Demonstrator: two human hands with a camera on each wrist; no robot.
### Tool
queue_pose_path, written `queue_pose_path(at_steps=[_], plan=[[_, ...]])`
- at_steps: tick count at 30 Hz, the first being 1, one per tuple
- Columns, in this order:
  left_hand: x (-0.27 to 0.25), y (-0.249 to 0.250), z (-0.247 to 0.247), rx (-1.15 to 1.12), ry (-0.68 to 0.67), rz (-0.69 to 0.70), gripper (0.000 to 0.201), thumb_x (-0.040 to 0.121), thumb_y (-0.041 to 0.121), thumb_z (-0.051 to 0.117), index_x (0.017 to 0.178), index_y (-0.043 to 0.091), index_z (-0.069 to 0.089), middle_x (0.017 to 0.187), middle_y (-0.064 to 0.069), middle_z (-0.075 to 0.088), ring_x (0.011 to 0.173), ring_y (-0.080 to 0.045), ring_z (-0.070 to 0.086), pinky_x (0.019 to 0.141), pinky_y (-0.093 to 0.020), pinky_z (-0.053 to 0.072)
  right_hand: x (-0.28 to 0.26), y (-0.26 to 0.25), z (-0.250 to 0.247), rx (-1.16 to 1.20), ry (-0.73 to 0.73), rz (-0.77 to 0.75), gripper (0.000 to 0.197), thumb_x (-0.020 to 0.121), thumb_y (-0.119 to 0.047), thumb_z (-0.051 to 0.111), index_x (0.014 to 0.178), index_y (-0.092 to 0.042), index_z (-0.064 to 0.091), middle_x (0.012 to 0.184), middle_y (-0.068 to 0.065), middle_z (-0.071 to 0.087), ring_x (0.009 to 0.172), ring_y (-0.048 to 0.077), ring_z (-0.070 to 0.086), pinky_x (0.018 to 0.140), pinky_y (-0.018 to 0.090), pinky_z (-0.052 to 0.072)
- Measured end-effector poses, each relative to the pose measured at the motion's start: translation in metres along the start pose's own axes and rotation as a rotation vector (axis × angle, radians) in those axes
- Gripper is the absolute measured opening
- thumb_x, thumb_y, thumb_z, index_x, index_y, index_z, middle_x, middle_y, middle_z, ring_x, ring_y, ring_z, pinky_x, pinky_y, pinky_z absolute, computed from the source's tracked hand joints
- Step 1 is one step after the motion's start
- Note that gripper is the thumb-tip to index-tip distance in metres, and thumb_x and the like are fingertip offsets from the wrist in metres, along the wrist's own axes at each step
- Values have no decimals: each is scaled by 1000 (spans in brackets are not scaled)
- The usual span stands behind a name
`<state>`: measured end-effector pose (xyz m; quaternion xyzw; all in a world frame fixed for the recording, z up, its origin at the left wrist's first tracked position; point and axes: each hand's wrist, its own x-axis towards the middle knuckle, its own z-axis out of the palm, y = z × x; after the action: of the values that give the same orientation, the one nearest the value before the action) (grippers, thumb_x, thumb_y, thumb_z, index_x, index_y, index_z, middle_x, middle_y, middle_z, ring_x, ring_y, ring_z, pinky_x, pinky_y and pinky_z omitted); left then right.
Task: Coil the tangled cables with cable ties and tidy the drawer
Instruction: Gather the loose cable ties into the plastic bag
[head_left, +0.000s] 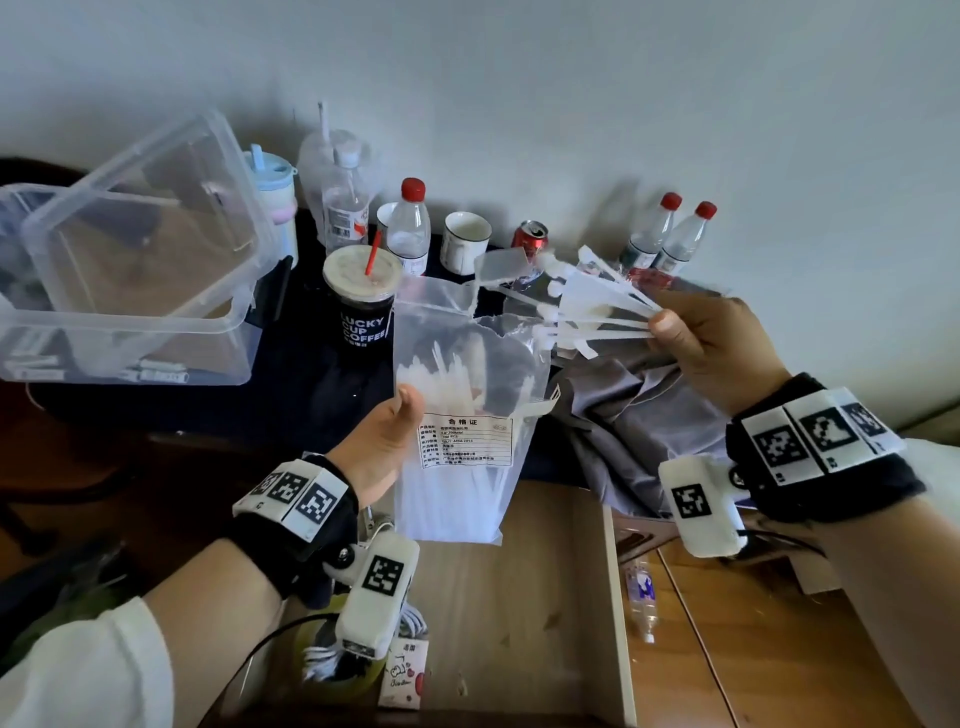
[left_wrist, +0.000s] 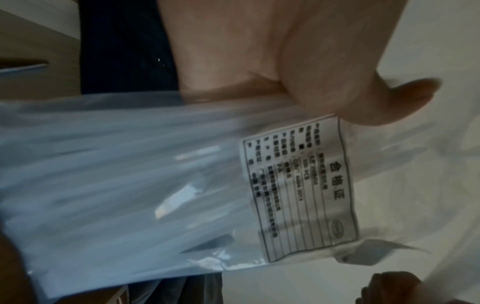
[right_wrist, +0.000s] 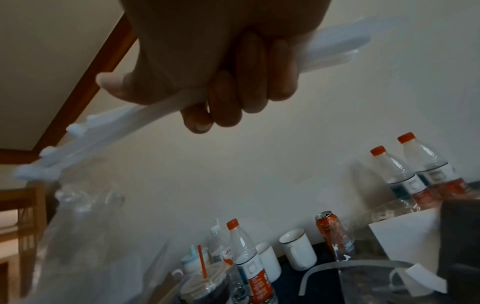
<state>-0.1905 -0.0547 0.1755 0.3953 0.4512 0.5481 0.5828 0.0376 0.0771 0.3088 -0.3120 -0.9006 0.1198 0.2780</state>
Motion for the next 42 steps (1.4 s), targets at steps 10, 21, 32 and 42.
queue_pose_path(at_steps=[10, 21, 32, 42], plan=[[3, -4, -2, 61, 15, -41, 135, 28, 96, 52, 121, -3, 56, 118, -17, 66, 114, -23, 61, 106, -45, 40, 0, -3, 5, -161, -16, 74, 52, 80, -59, 22, 60, -19, 48, 46, -8, 36, 49, 14, 31, 49, 25, 26], [-2, -8, -2, 11, -16, -83, 126, 31, 93, 55, 121, 5, 56, 121, -13, 65, 118, -23, 59, 108, -48, 37, -12, 6, 6, -366, -199, 52, 56, 80, -69, 13, 60, -26, 44, 55, -6, 44, 54, 6, 43, 53, 22, 31], [3, -15, -6, 101, -142, -103, 113, 42, 90, 55, 110, 0, 60, 111, -12, 68, 108, -23, 63, 97, -35, 47, -9, 5, -13, -457, -332, -35, 72, 75, -80, 17, 56, -18, 49, 57, 0, 50, 54, 17, 44, 51, 26, 35], [14, -30, -19, 272, -255, -140, 92, 48, 92, 51, 96, 14, 44, 93, -11, 38, 87, -28, 33, 76, -50, 33, 6, -7, -27, -421, -451, 29, 68, 78, -72, 37, 60, -11, 61, 48, -1, 47, 52, 14, 44, 57, 28, 35]])
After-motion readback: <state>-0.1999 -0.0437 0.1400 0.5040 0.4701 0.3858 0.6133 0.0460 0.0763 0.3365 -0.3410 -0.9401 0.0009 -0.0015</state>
